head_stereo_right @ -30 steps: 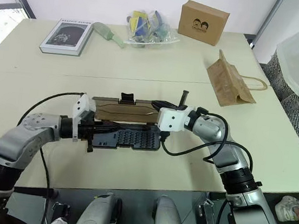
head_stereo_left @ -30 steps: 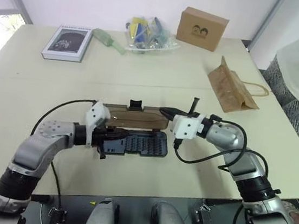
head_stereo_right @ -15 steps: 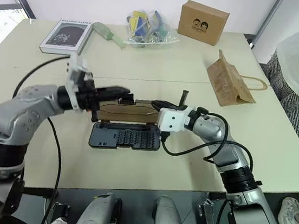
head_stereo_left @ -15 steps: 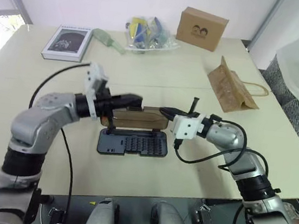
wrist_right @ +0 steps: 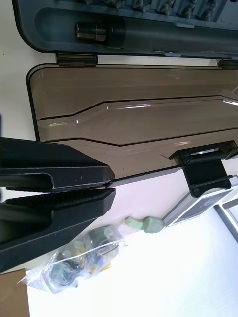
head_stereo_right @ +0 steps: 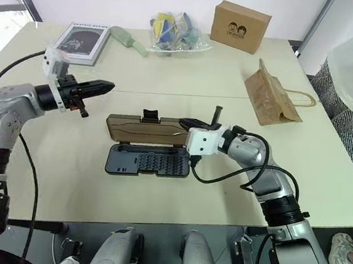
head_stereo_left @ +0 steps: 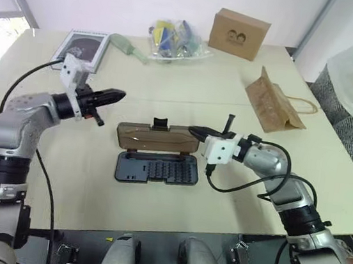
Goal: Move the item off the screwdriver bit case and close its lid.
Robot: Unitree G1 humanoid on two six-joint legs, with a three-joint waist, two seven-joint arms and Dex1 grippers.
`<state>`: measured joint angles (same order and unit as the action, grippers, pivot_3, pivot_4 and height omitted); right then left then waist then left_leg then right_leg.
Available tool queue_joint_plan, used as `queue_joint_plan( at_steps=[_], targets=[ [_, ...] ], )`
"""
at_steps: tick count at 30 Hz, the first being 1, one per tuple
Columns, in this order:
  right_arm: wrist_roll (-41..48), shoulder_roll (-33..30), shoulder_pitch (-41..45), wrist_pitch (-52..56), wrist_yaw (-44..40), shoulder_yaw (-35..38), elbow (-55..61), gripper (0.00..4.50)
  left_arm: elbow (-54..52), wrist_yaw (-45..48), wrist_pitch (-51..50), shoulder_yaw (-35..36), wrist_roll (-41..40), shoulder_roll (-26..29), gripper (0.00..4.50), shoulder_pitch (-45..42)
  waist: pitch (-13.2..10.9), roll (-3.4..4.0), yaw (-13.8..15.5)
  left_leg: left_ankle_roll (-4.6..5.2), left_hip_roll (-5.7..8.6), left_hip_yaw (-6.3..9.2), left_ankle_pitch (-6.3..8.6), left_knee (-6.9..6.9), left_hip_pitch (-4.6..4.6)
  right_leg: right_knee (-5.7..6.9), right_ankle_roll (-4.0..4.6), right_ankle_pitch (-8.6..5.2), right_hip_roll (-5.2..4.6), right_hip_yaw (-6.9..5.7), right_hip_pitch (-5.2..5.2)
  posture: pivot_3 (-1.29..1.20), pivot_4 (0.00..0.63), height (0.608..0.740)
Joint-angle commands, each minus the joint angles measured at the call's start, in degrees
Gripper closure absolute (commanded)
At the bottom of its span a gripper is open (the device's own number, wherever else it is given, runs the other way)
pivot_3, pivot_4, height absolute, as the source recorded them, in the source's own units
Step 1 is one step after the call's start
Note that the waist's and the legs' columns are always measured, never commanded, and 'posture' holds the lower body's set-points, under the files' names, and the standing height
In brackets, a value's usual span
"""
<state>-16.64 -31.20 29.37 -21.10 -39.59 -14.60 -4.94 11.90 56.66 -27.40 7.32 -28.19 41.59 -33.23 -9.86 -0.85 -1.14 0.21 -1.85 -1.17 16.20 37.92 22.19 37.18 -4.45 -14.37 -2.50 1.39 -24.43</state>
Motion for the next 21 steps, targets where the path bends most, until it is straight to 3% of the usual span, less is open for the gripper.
queue_joint_plan(
  at_steps=[1, 5, 21],
  targets=[
    [-0.16, 0.28, -0.19, -0.56, -0.55, -1.57, -0.09, 4.46, 5.32, 3.8, 7.05, -1.5, 4.51, 1.73, 4.5, -0.15, 0.0, 0.0, -0.02, 0.0, 0.0, 0.0, 0.0, 0.0, 0.0, 0.0, 0.0, 0.0, 0.0, 0.0, 0.0, 0.0, 0.15, 0.74],
    [-0.26, 0.32, 0.04, -0.65, -0.51, -1.59, -0.36, 4.46, 13.23, 7.18, 17.19, -5.6, 11.0, 1.34, 4.5, 0.56, 0.0, 0.0, 0.0, 0.0, 0.0, -0.02, 0.0, 0.0, 0.0, 0.0, 0.0, 0.0, 0.0, 0.0, -0.01, 0.0, 0.15, 0.74],
    [-0.29, -0.23, -0.48, -0.19, -0.86, -1.41, 0.74, 4.46, 19.6, 10.61, 22.47, -7.18, 13.81, -3.97, 4.5, -1.7, 0.01, -0.02, 0.08, 0.01, -0.01, -0.02, 0.0, 0.01, 0.03, 0.03, -0.02, 0.01, 0.0, 0.0, -0.02, 0.0, 0.15, 0.74]
  ],
)
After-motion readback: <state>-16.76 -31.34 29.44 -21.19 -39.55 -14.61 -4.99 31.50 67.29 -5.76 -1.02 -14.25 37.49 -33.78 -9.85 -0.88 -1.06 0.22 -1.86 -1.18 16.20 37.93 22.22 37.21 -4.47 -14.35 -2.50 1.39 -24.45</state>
